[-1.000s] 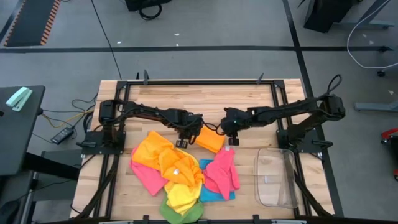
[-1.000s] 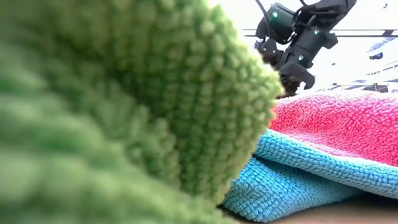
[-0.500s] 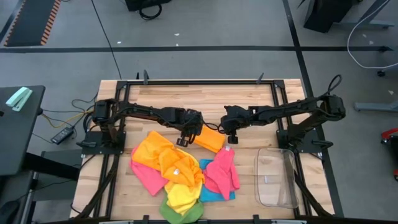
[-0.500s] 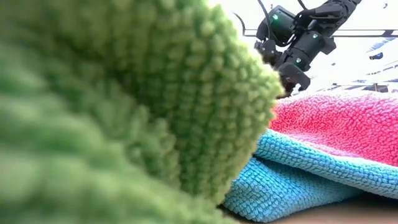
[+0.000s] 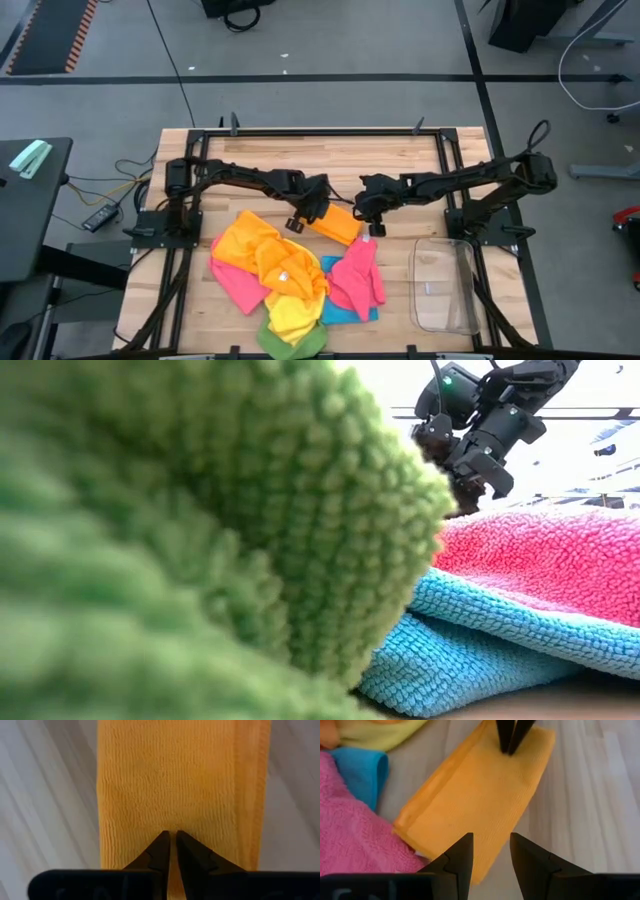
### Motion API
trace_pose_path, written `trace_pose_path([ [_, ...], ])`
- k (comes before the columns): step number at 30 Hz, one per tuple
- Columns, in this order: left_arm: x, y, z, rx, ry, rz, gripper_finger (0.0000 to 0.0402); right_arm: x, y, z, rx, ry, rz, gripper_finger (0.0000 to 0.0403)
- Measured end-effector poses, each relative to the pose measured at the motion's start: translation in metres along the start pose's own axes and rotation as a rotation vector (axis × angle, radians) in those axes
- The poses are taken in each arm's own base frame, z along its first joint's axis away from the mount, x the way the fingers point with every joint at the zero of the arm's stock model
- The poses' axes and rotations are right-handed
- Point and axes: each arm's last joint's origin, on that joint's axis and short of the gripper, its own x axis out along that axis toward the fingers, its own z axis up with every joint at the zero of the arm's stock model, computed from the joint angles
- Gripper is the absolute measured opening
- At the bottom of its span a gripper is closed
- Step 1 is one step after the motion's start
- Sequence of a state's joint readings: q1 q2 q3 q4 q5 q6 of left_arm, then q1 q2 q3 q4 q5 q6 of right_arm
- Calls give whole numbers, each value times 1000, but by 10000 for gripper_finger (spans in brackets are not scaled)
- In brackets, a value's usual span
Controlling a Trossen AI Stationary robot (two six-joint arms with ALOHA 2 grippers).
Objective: Fold microfiber towels
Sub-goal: Fold the orange towel
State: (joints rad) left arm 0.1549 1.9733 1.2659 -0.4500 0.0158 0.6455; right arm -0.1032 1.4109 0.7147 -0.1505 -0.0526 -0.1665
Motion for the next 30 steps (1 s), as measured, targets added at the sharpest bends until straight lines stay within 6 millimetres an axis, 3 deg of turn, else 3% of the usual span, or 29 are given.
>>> trace_pose_path([
  [4,3,11,-14,-256,63,35,38,-2,0,1,-1,-10,0,137],
  [11,3,35,-37,-887,92,88,18,-3,0,0,7,0,1,137],
  [16,3,41,-37,-1018,41,124,16,-3,-1,0,9,12,-51,137],
  [23,-19,35,-26,-898,2,123,39,-3,-2,-1,3,23,-75,137],
  [30,-35,21,-17,-383,51,105,35,-3,-2,1,-3,-2,-79,137],
])
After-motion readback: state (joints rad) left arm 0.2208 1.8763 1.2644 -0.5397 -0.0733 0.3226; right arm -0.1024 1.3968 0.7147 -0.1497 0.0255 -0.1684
